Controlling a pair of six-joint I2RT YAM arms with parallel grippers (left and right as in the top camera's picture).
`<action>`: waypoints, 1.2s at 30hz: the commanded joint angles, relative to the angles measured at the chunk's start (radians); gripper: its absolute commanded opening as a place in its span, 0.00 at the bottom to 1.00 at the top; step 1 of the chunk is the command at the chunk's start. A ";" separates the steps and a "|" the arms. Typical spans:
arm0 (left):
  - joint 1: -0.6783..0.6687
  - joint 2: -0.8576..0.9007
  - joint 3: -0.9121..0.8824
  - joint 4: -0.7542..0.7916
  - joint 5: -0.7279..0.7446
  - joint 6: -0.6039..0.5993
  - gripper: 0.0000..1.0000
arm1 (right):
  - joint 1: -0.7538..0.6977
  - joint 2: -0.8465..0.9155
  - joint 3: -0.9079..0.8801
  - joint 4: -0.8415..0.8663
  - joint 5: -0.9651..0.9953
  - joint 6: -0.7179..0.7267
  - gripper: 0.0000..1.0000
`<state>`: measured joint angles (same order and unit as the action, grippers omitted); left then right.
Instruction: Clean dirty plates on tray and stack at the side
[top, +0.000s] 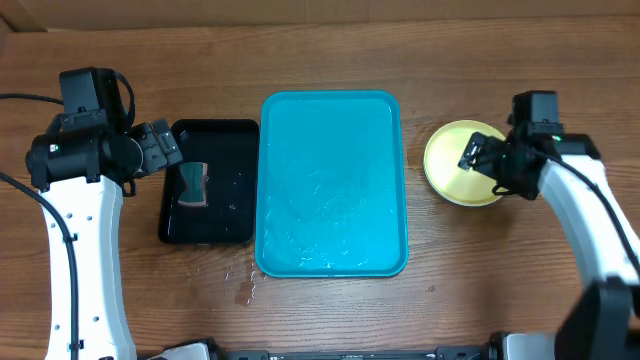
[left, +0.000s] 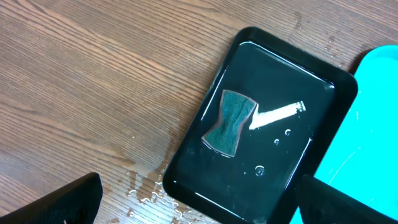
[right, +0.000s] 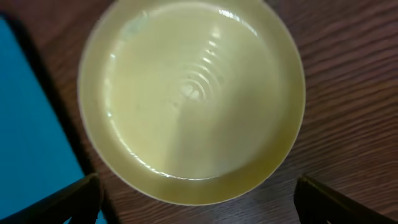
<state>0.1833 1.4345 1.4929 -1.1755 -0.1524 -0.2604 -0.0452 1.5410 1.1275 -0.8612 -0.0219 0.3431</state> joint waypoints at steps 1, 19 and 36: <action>0.000 0.002 0.015 0.001 0.005 -0.017 1.00 | -0.001 -0.172 0.018 0.004 -0.003 -0.003 1.00; 0.000 0.002 0.015 0.001 0.005 -0.017 1.00 | -0.001 -0.665 0.010 -0.008 -0.002 -0.003 1.00; 0.000 0.002 0.015 0.001 0.005 -0.017 1.00 | 0.028 -1.086 -0.016 -0.047 0.042 -0.009 0.99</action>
<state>0.1833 1.4345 1.4929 -1.1751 -0.1524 -0.2604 -0.0235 0.5049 1.1179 -0.9100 -0.0036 0.3412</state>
